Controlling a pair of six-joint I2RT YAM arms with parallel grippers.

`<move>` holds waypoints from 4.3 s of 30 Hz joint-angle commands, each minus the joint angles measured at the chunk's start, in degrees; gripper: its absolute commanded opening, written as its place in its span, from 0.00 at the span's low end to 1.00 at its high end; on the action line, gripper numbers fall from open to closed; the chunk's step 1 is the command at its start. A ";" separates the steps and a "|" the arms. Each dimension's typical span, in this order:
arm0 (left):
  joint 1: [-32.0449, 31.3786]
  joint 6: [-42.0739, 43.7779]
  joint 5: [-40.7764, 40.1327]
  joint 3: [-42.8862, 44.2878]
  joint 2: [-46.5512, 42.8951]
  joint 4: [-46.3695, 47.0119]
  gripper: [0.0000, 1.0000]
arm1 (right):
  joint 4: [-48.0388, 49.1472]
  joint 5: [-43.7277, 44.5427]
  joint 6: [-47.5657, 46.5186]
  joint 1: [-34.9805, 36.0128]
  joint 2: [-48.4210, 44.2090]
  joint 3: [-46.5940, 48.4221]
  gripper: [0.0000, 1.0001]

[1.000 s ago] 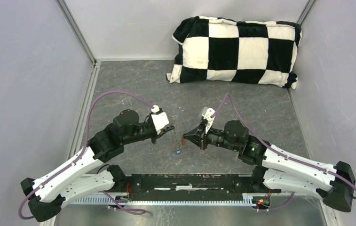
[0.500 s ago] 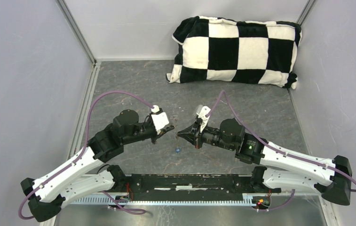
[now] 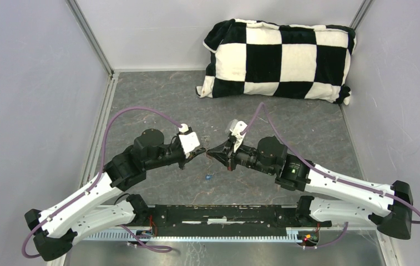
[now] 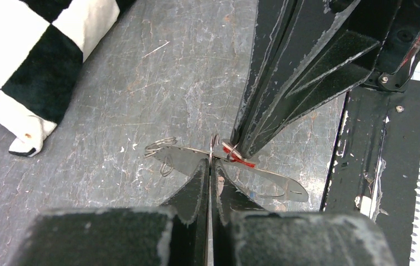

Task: Put the keys on the keyring

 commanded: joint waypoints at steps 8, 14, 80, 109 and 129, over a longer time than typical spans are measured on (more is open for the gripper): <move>0.22 -2.17 -0.27 1.06 0.17 1.23 0.02 | 3.75 3.18 -0.52 0.61 0.56 2.47 0.00; 0.22 -2.26 -0.47 0.97 0.14 1.26 0.02 | 5.48 4.43 0.35 0.71 -0.14 1.35 0.00; 0.22 3.11 11.06 -2.18 -7.39 14.10 0.02 | 8.82 4.28 7.87 -0.73 -5.87 -5.30 0.00; 0.22 0.99 31.90 5.40 -1.54 20.04 0.02 | -13.53 -15.42 -8.62 -1.89 -14.14 10.94 0.61; 0.23 -2.24 31.35 5.38 -1.72 20.26 0.02 | -13.29 -22.41 -13.14 -1.89 -7.41 15.32 0.37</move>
